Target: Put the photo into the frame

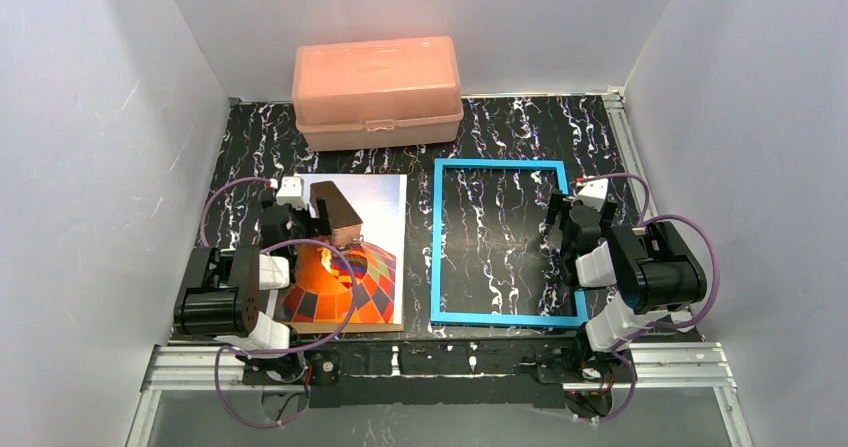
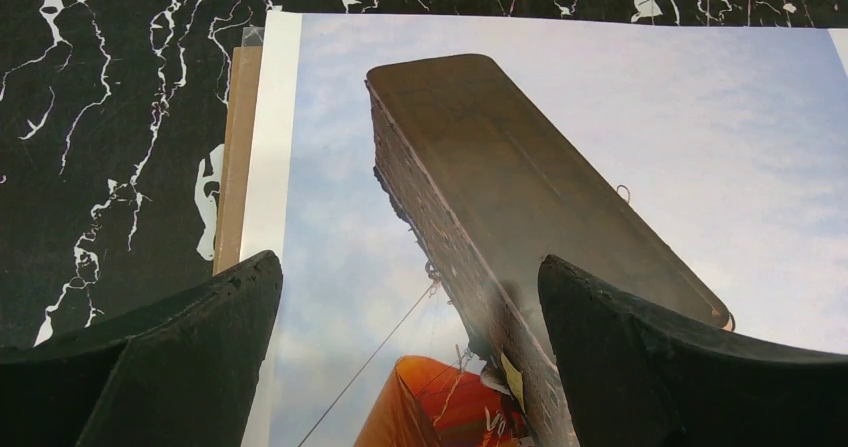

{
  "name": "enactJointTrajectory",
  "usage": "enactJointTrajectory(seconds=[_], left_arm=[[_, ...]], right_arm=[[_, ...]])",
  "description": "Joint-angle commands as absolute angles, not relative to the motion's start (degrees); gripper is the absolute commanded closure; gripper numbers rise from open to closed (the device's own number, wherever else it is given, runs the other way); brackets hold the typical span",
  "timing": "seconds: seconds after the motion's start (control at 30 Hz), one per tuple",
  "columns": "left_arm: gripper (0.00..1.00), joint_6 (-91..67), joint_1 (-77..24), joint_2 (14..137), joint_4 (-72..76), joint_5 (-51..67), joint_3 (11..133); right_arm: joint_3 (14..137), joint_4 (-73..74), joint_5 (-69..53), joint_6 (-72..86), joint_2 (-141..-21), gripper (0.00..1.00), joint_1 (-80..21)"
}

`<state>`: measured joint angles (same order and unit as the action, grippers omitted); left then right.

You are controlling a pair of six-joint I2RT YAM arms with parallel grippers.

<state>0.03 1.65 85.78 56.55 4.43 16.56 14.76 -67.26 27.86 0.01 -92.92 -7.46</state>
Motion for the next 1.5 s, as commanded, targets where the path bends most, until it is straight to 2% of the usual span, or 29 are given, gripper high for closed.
enactJointTrajectory(seconds=[0.0,0.23,0.3,0.43,0.53,0.6,0.7,0.8,0.9,1.0,1.13,1.3,1.47], left_arm=[[0.02,0.35,1.49,84.98,56.87,3.86,17.58],[0.02,-0.79,1.54,84.96,56.98,3.98,17.75],[0.02,-2.85,3.12,82.33,51.45,4.4,20.0],[0.02,-1.5,5.01,74.75,23.6,4.64,33.4],[0.02,-0.35,5.28,71.94,4.21,2.85,43.16],[0.02,-1.13,6.12,71.11,-10.33,3.59,49.4],[0.02,-1.49,7.94,70.53,-24.99,7.9,57.84],[0.01,-1.18,8.17,70.13,-35.77,7.99,65.71],[0.02,-0.54,8.45,70.54,-45.64,9.02,72.41],[0.02,-1.1,9.42,70.75,-53.17,11.49,77.55],[0.02,-1.77,10.6,70.8,-58.93,12.83,82.01],[0.02,-1.02,10.91,72.34,-64.82,12.45,86.78],[0.02,-0.38,10.99,74.9,-70.12,13.22,90.43]], right_arm=[[14.76,-69.27,27.68,0.35,-92.2,0.01,-7.13],[14.73,-67.66,30.74,2.07,-90.46,0.01,-7.13],[15.3,-65.67,30.72,1.57,-87.82,0.01,-7.14],[25.68,-36.89,47.54,15.88,-78.18,0.01,-6.44],[34.32,-13.55,50.16,30.82,-73.0,0.01,-5.86],[38.29,-6.35,44.08,36.1,-72.85,0.01,-5.32],[41.72,-3.72,23.91,35.14,-72.68,0.01,-4.88],[48.01,4.48,17.14,34.06,-75.83,0.01,-10.45],[62.44,23.37,27.61,30.73,-84.09,0.01,-24.13],[71.99,33.99,32.43,31.29,-91.3,0.01,-33.15],[75.35,35.23,30.1,32.88,-94.03,0.01,-40.23],[70.25,25.64,21.51,32.44,-92.38,0.01,-45.9],[69.63,22.82,18.57,33.13,-95.69,0.01,-48.72]])
